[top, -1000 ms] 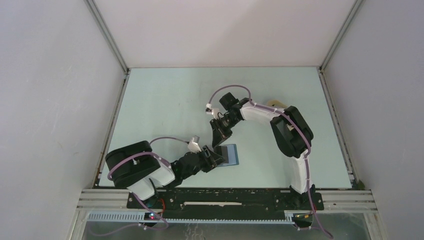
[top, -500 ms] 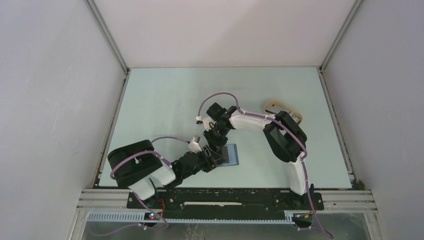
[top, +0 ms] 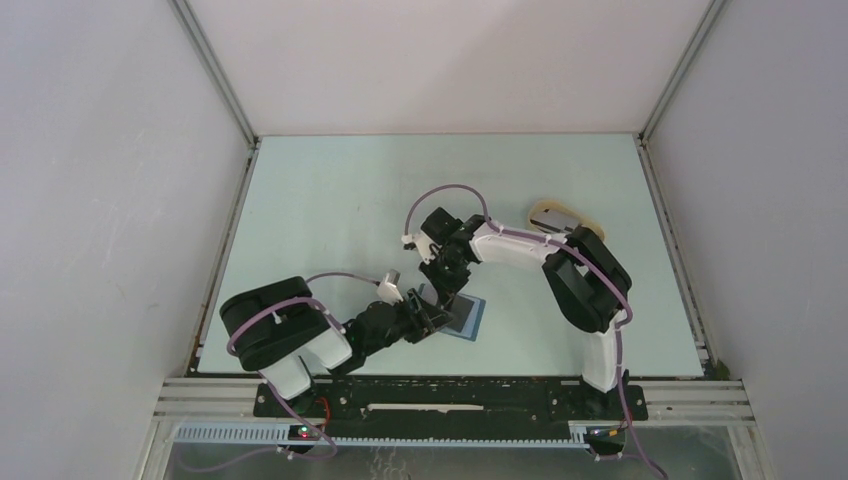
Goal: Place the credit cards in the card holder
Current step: Insert the credit card into the card holder.
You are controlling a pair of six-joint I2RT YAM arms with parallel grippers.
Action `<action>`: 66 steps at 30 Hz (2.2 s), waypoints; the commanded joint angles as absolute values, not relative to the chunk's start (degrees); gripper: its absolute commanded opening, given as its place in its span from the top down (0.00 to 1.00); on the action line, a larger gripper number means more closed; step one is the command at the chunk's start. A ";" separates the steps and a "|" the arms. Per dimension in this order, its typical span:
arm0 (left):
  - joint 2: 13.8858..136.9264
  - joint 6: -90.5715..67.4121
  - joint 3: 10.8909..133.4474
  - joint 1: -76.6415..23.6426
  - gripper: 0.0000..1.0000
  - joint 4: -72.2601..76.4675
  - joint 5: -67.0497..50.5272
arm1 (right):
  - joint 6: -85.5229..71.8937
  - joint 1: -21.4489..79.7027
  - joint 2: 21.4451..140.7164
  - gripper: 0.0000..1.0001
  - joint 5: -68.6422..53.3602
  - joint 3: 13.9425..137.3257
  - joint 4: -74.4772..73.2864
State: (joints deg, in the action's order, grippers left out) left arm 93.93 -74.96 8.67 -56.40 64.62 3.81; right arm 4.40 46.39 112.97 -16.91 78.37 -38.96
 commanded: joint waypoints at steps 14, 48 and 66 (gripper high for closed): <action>93.33 -68.09 8.03 -55.11 0.38 64.23 2.20 | 19.99 43.47 109.32 0.81 -30.32 76.36 -48.52; 61.35 -29.05 18.60 -50.89 0.49 28.78 -3.09 | 75.09 41.21 69.97 0.84 -40.24 46.01 -41.70; 88.95 -35.28 32.41 -48.46 0.99 26.99 -16.45 | 72.95 53.69 83.41 0.96 -26.79 45.62 -36.25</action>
State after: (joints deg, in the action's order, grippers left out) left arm 87.20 -33.63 29.54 -48.71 28.80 -14.17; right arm 73.19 52.93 82.65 -28.69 45.76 -38.48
